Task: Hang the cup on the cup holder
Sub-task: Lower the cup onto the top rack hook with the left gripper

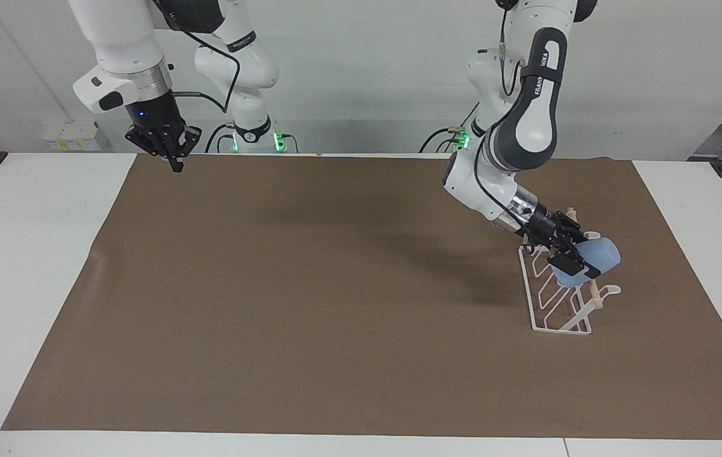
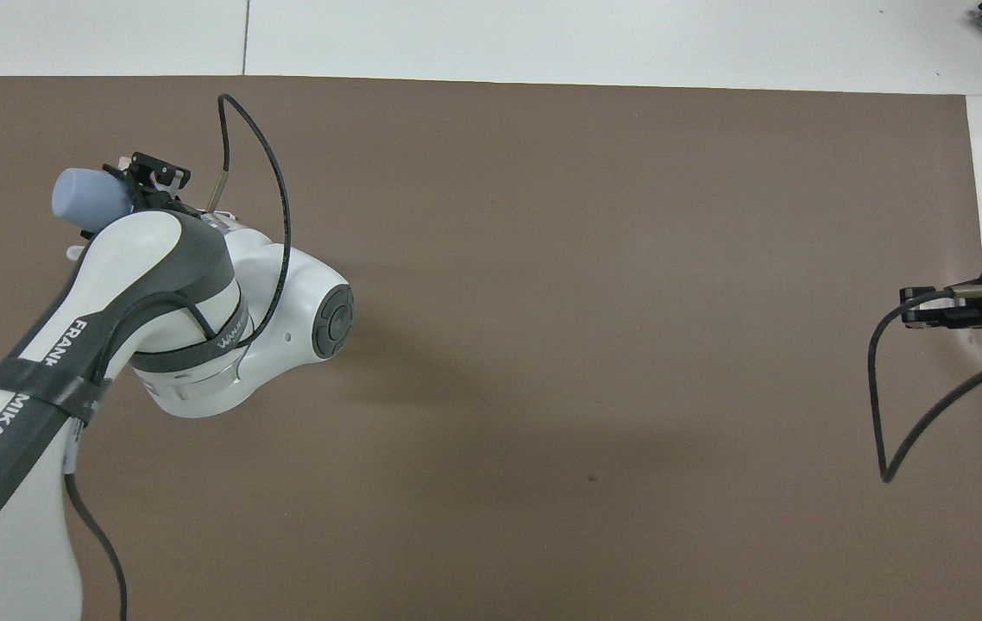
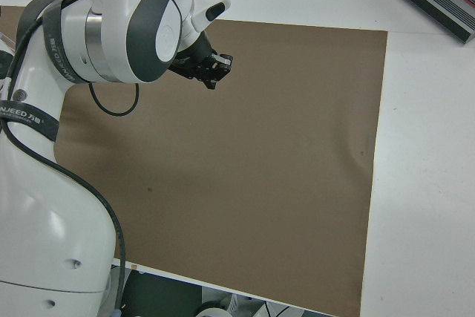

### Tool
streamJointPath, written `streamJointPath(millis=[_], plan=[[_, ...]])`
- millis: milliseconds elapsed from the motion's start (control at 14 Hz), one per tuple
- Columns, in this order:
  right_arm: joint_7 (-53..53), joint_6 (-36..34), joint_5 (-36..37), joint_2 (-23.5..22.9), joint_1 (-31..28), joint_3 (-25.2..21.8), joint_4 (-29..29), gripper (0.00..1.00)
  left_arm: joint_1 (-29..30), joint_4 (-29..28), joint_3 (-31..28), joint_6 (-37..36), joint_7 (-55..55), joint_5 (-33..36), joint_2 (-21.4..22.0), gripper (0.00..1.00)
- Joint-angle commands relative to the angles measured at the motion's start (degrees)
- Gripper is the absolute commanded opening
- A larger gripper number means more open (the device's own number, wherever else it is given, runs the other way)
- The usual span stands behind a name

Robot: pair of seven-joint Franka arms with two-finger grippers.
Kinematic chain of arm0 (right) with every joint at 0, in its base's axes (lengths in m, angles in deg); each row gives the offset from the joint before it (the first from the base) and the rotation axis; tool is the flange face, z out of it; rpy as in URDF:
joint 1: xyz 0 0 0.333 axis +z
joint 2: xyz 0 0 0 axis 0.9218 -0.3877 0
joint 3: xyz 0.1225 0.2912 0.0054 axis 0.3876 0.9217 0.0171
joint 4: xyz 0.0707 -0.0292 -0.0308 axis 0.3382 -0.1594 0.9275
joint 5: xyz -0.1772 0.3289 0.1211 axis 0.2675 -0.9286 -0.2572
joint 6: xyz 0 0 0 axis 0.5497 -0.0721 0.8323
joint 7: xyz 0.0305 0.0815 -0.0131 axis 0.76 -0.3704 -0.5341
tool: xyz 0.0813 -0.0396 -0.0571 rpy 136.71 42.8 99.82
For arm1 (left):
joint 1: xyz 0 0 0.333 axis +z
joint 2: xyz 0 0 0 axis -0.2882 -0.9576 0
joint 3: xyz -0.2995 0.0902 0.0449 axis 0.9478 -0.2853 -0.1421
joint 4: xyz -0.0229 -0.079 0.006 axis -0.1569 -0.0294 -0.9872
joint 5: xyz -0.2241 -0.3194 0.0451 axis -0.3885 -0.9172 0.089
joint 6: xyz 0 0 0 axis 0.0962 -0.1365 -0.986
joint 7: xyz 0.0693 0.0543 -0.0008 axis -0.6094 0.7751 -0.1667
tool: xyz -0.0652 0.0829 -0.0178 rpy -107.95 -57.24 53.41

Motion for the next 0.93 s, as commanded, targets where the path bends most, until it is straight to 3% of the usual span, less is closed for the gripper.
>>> streamJointPath(millis=[0,214,286,357,429,643,714,786,857], plan=[[-3.6,1.8,-1.0,1.7,-1.0,-0.4,-2.3,0.00,0.6,-1.2,0.2,0.7,-4.1,0.5,0.6,0.00],[-3.8,1.8,-1.0,1.7,-1.4,-1.1,-2.4,0.01,0.6,-1.1,0.2,0.4,-4.6,-0.6,0.6,0.00],[-3.8,1.8,-1.0,1.7,-1.4,-1.1,-2.4,0.32,0.6,-1.1,0.2,0.5,-4.6,-0.6,0.6,0.07],[-3.8,1.8,-1.1,1.7,-1.3,-1.1,-2.5,0.98,0.6,-1.1,0.2,0.6,-4.6,-0.6,0.6,0.15],[-3.6,1.8,-2.5,1.8,-1.1,-1.1,-2.9,1.00,0.6,-1.1,0.2,0.7,-4.6,-0.6,0.6,0.38],[-3.6,1.9,-4.9,1.9,-1.1,-1.1,-3.0,1.00,0.7,-1.1,0.2,0.8,-4.6,-0.6,0.6,0.49],[-3.5,1.9,-4.9,1.9,-0.9,-1.1,-3.0,1.00,0.7,-1.1,0.2,0.9,-4.5,-0.6,0.6,0.88],[-3.4,1.9,-4.9,1.9,-0.9,-1.1,-3.1,1.00,0.7,-1.0,0.2,0.9,-4.0,-0.6,0.7,1.00],[-3.4,2.0,-4.9,2.2,-0.9,-1.1,-3.5,1.00,0.7,-1.1,0.2,0.8,-4.0,-0.6,0.8,1.00]])
